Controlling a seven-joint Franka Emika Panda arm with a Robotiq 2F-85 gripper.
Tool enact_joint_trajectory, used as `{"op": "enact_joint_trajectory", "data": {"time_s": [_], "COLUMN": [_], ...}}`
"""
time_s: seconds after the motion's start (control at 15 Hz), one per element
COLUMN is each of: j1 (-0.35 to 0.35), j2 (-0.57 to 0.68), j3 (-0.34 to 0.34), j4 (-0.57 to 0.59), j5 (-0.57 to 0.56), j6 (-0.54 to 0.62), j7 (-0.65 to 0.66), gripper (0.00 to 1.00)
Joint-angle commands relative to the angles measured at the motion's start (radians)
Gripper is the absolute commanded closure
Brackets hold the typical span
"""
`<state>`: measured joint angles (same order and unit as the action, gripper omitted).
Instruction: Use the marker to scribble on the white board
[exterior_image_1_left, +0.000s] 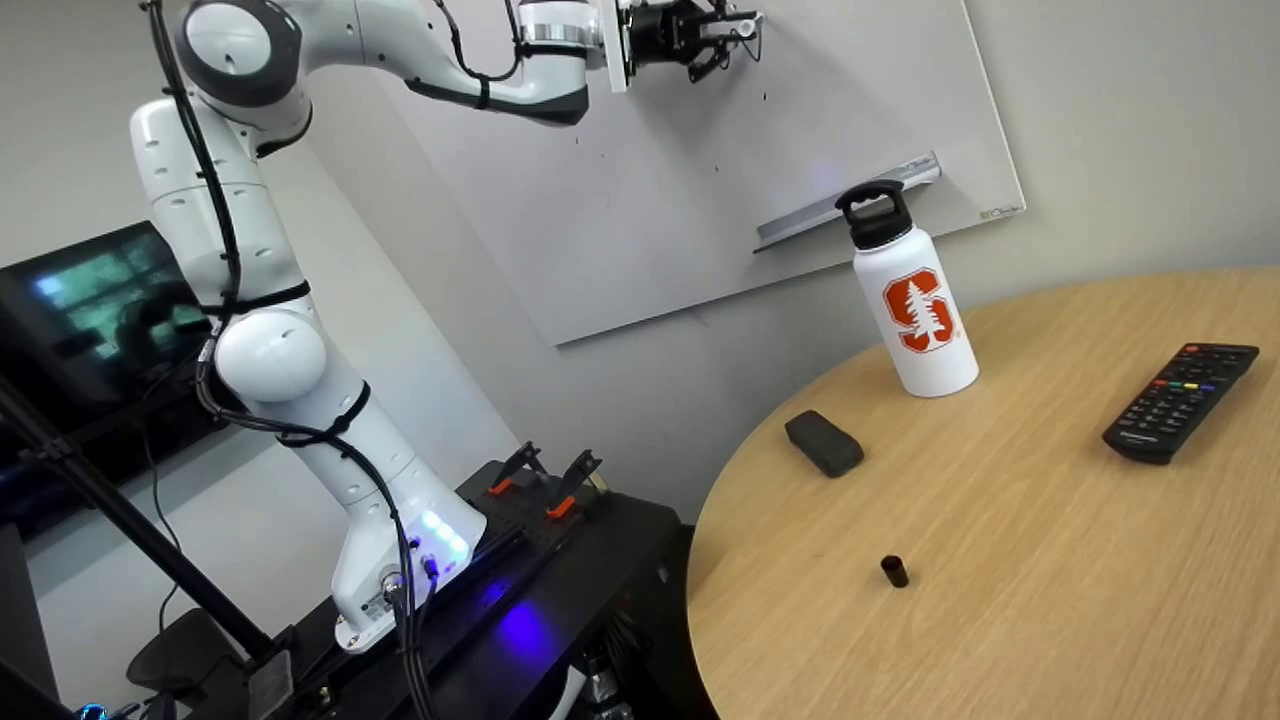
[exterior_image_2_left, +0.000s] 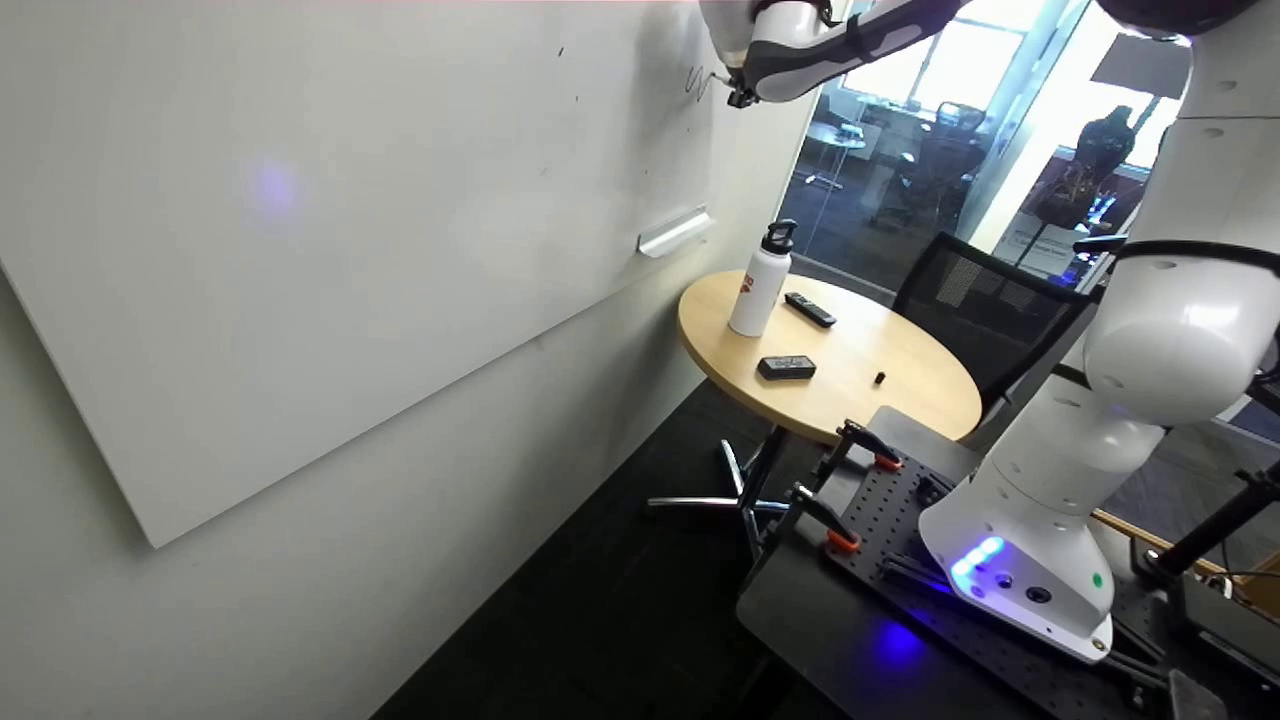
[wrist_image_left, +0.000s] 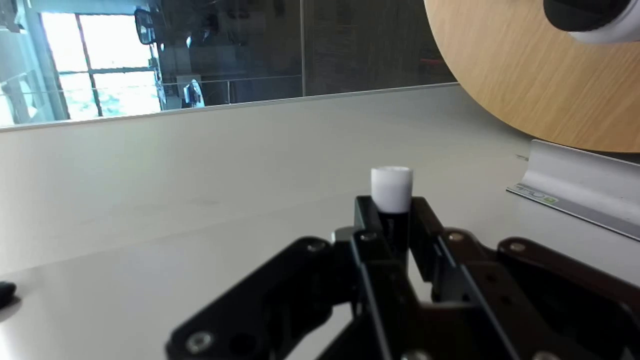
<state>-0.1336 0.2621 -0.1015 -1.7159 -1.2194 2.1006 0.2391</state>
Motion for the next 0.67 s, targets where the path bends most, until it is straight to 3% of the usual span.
{"op": "enact_joint_trajectory", "data": {"time_s": [0.0,0.6], "j1": [-0.003,-0.018], "j2": [0.052,0.070], "j3": [-0.008,-0.015], "j4": [0.037,0.055], "j5": [0.029,0.034], "j6": [0.002,0.016], "j7": [-0.034,-0.023], "gripper": [0.95,0.95]}}
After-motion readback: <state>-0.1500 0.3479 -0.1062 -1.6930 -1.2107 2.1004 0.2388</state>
